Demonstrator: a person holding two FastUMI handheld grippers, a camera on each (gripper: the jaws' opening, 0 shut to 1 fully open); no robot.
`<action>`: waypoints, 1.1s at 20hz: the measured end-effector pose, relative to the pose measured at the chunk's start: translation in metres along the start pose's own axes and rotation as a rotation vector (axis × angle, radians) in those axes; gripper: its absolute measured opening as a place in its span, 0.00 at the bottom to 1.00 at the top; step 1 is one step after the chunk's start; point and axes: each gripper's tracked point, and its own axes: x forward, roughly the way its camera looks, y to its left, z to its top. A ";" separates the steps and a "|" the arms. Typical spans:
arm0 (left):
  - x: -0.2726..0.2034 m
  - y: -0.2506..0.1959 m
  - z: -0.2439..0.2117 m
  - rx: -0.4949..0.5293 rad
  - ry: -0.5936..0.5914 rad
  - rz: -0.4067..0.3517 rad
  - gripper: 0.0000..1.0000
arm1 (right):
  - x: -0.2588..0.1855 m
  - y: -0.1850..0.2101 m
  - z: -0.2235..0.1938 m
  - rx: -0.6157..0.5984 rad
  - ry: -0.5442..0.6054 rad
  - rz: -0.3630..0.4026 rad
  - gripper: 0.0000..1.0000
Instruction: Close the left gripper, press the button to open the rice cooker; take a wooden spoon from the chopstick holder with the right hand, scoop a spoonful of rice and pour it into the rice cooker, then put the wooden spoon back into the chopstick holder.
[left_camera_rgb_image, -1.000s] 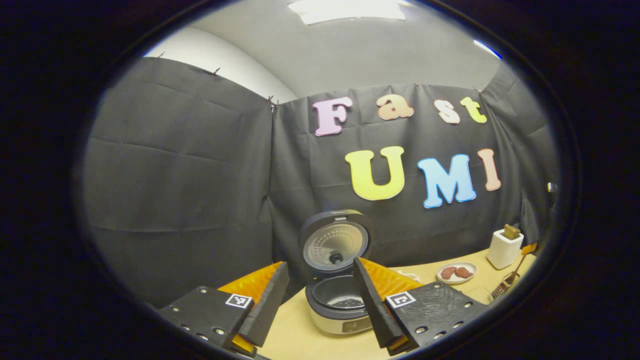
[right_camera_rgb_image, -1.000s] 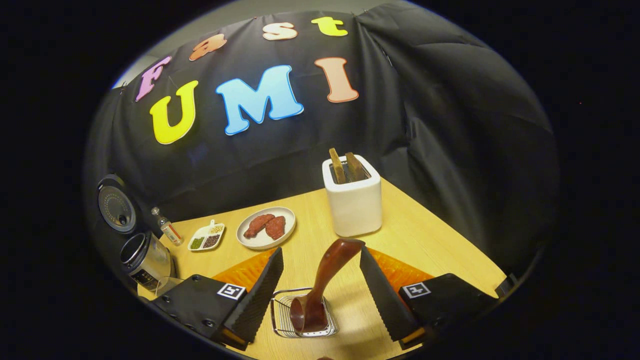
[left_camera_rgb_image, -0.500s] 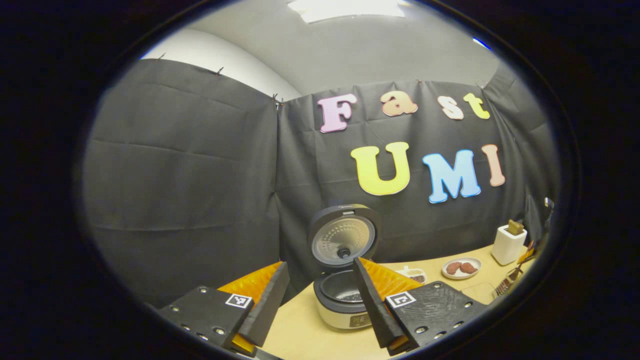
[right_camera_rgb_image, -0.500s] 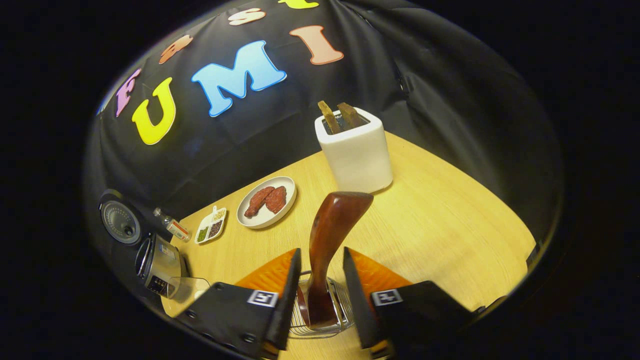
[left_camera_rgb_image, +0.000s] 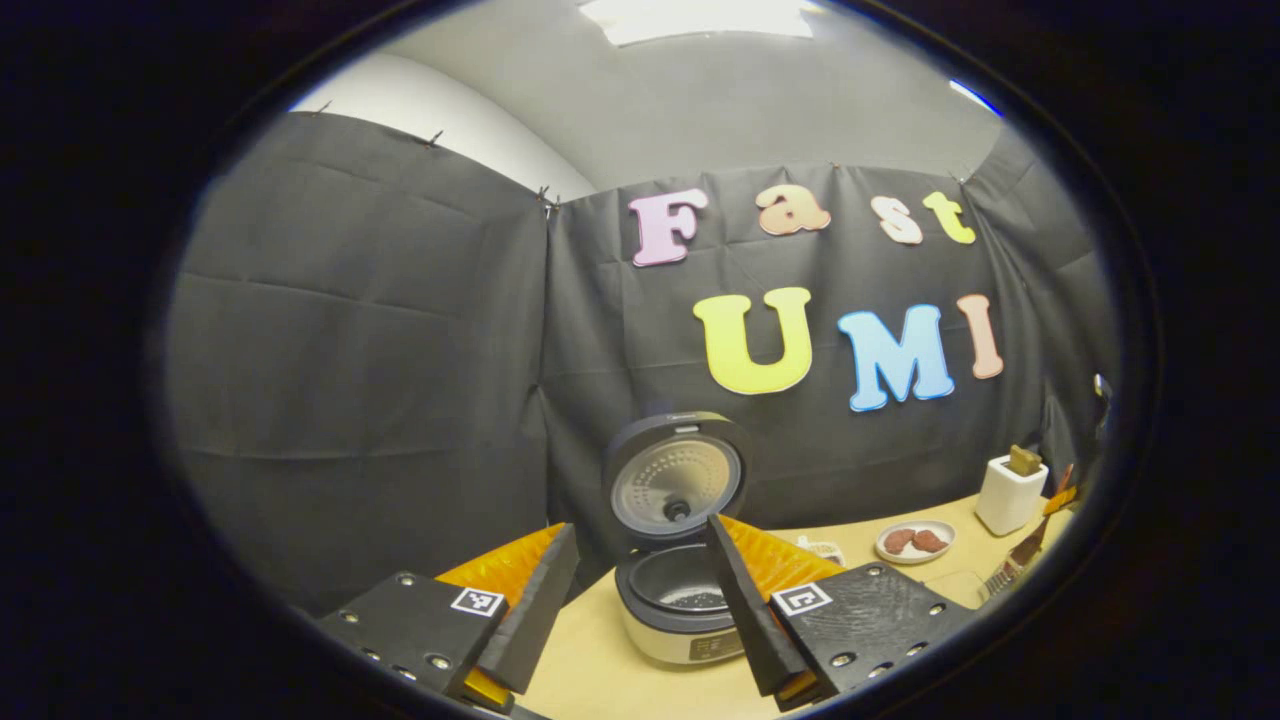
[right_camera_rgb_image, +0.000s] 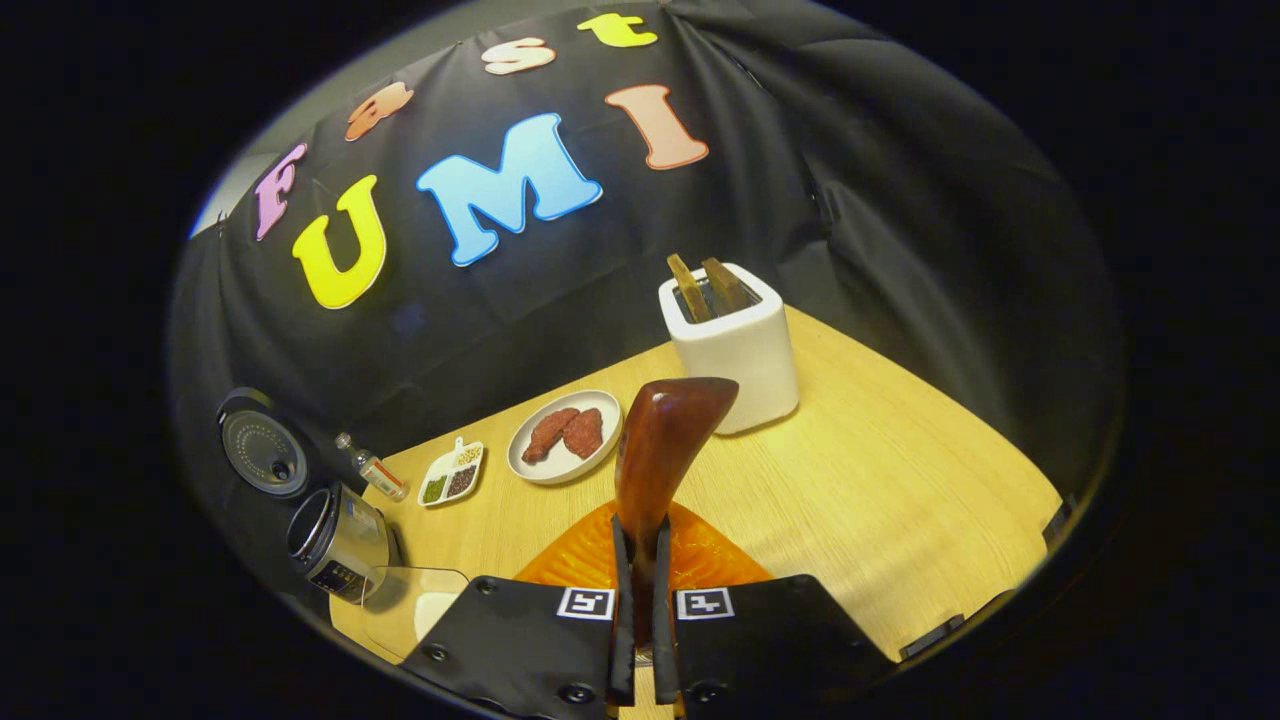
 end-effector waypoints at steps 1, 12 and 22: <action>0.003 -0.003 -0.002 -0.005 0.000 -0.010 0.82 | -0.007 0.004 0.007 -0.028 -0.023 -0.002 0.09; 0.041 -0.011 -0.022 -0.036 0.023 -0.088 0.82 | -0.047 0.101 0.032 -0.247 -0.153 0.083 0.08; 0.073 0.011 -0.038 -0.043 0.032 -0.121 0.81 | -0.047 0.180 -0.017 -0.352 -0.144 0.158 0.05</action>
